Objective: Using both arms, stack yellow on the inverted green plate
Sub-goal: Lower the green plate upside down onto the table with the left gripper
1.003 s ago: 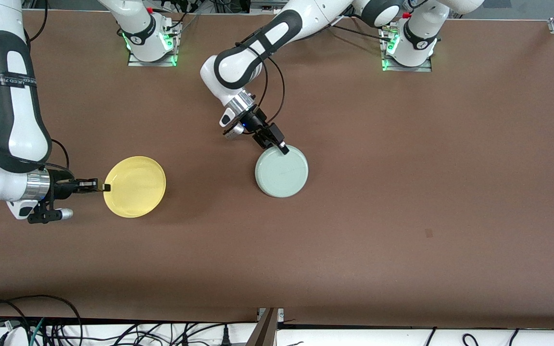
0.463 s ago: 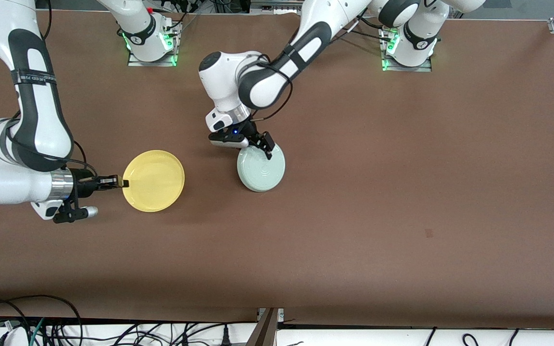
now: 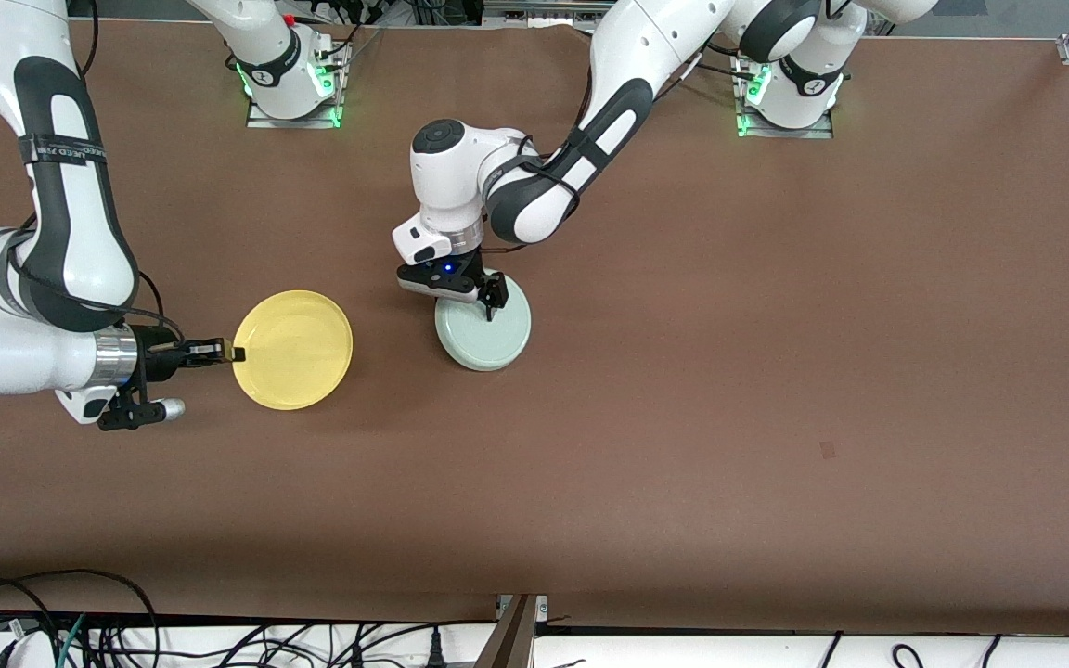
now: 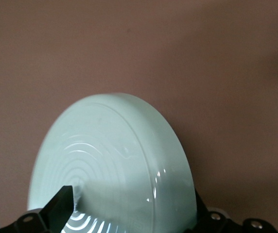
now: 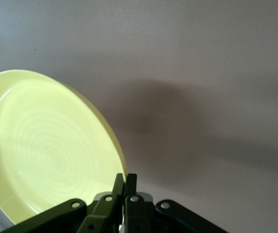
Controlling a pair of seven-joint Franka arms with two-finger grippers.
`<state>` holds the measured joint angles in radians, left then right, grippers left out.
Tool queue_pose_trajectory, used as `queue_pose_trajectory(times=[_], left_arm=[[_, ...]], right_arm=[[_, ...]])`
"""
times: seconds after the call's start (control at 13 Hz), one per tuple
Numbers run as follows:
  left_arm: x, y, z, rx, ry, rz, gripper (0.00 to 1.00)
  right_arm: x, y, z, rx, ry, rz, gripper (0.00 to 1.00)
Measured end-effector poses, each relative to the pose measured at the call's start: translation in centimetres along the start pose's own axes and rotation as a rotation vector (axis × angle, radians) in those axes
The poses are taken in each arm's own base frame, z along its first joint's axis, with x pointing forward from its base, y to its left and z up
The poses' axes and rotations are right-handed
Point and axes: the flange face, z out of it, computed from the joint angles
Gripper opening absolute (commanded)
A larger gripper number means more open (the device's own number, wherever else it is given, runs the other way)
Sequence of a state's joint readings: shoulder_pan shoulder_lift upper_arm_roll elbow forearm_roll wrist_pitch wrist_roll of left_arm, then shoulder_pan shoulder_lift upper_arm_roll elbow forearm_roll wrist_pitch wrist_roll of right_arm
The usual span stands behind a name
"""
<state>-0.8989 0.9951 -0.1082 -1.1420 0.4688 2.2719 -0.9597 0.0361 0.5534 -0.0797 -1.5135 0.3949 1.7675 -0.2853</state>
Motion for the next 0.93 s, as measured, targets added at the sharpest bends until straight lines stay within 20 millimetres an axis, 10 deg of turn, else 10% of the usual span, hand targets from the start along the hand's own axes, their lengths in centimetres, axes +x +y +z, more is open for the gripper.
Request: queue_pose_trajectory(times=[0.39,0.93], left_arm=[[-2.0,-1.6,3.2,0.138,0.099,0.196,1.00],[4.2,-9.2,4.2,0.177,0.209,0.574,1.00]], right_arm=[[-0.1,0.1,0.0,-0.017,-0.007,-0.005,0.00],[-0.1,-0.1,0.3,-0.049,-0.026,-0.019,0.00]])
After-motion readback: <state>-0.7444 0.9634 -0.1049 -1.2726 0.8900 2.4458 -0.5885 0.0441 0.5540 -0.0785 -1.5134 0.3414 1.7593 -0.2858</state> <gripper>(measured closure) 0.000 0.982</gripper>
